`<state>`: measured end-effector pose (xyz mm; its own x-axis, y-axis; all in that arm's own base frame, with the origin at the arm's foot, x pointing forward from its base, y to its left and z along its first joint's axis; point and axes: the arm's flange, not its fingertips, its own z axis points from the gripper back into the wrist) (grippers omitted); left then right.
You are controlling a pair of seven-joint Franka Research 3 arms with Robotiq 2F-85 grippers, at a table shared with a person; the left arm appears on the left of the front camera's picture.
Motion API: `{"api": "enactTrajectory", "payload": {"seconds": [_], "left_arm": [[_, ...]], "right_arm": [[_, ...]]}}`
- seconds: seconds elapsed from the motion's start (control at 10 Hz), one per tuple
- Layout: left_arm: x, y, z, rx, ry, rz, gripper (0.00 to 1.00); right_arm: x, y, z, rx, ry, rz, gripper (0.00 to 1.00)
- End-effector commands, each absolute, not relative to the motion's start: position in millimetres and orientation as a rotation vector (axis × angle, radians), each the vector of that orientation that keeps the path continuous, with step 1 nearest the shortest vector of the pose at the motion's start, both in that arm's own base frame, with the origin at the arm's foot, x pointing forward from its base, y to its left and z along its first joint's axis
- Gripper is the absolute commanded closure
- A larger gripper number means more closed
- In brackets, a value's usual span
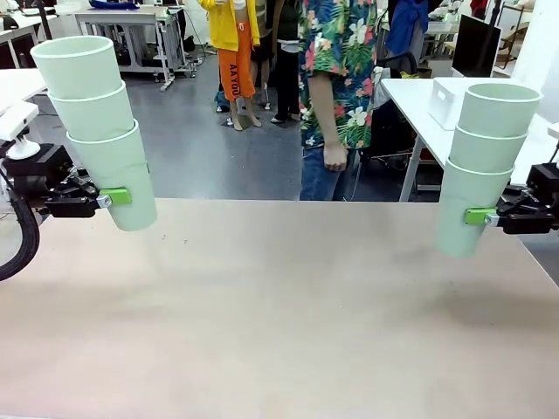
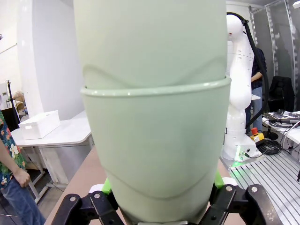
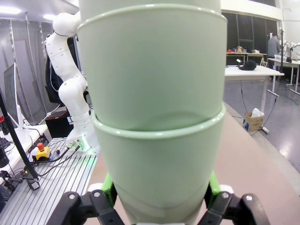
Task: Stack the cups and store them in the basket.
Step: Place the stack of Reusable plastic cups into the Pantry Basket.
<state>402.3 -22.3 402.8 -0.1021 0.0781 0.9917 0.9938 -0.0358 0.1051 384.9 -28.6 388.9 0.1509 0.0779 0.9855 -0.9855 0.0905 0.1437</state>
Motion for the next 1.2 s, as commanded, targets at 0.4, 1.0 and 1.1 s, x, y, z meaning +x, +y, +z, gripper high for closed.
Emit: {"api": "enactTrajectory", "payload": {"seconds": [0.4,1.0,1.1], "left_arm": [[401.5,-22.0,405.7,-1.246,-1.335,-1.284,0.16],[401.5,-22.0,405.7,-1.246,-1.335,-1.284,0.16],[401.5,-22.0,405.7,-1.246,-1.335,-1.284,0.16]], "right_arm": [[386.4,-28.4,393.9,1.146,-1.086,1.088,0.13],[386.4,-28.4,393.9,1.146,-1.086,1.088,0.13],[386.4,-28.4,393.9,1.146,-1.086,1.088,0.13]]}}
